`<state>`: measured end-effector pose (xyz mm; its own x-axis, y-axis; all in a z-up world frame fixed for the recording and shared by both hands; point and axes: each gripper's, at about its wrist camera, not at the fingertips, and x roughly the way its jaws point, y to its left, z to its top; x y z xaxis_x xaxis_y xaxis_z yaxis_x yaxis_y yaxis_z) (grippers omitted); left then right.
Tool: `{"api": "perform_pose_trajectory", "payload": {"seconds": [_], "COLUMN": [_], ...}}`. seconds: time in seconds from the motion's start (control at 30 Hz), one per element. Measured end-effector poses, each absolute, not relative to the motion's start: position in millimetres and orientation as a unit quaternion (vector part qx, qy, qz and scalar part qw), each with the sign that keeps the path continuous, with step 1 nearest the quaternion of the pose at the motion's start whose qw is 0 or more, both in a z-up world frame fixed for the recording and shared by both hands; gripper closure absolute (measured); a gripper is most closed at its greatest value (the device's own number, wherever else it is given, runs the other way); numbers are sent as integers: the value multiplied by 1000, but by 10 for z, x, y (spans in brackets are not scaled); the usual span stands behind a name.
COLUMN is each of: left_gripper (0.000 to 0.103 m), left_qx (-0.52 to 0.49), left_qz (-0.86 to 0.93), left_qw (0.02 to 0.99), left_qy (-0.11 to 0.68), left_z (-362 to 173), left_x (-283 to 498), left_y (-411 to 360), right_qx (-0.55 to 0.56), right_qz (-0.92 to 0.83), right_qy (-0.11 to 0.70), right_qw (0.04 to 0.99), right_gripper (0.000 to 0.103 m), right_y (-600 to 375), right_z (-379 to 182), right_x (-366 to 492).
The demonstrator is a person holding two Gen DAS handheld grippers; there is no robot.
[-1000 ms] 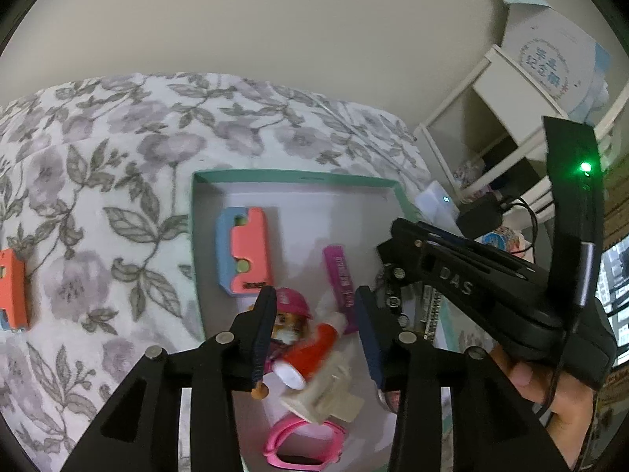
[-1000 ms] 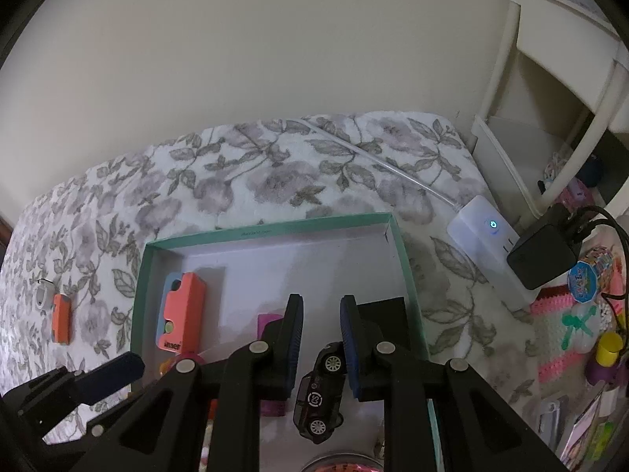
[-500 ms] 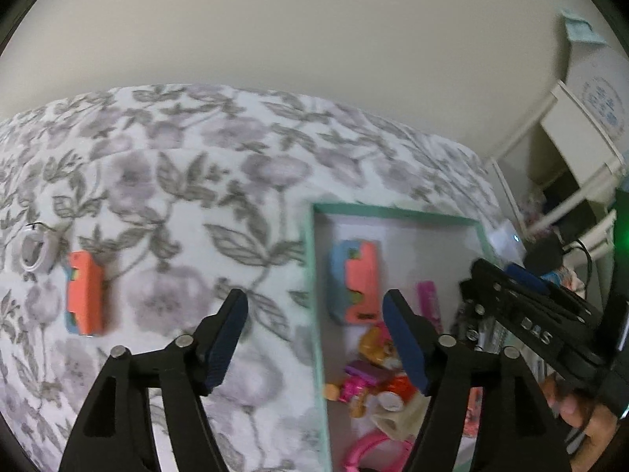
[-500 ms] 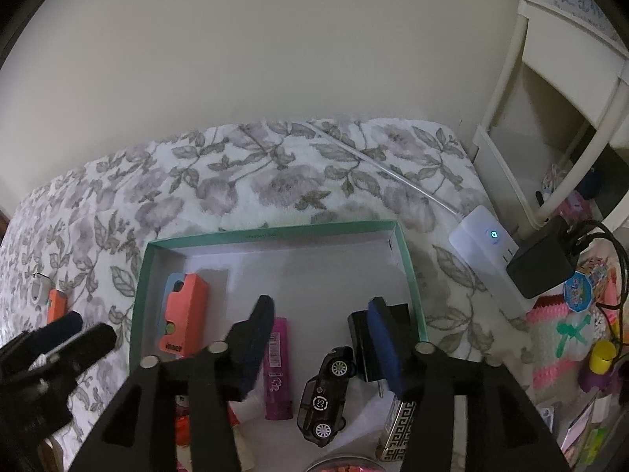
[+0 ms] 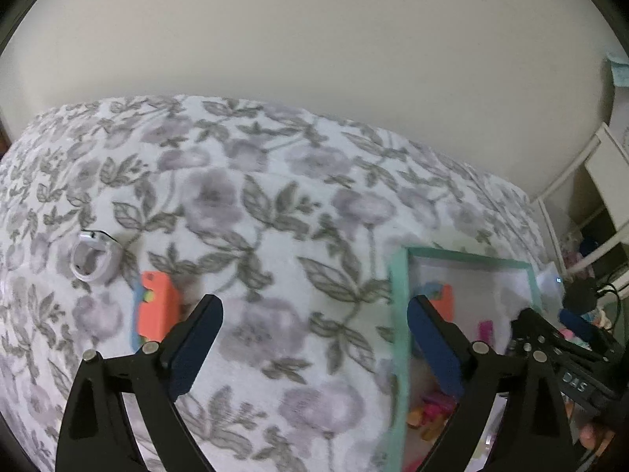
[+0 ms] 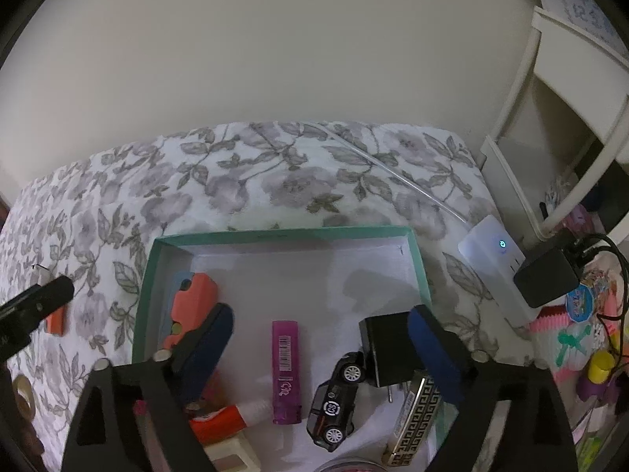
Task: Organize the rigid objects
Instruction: 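Move both tools back toward the white watch and orange-blue toy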
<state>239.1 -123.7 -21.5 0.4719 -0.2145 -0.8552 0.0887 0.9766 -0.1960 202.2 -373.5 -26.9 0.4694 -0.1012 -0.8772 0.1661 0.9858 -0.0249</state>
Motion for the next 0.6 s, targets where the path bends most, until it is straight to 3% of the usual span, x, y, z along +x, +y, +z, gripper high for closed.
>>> {"api": "perform_pose_trajectory", "payload": {"seconds": [0.13,0.6], "left_gripper": [0,0], "left_qx": [-64,-99], "left_qz": [-68,29], "left_qw": [857,867], "left_qy": [506,488], "left_z": [-247,-160], "left_x": [2464,2606], "left_y": [-1049,10], "right_qx": [20,-40], "right_qz": [-69,28], "right_qy": [505,474], "right_qw": [860,879], "right_gripper": [0,0], "right_y": [-3581,-2500], "right_z": [-262,-170], "right_x": [2053,2165]}}
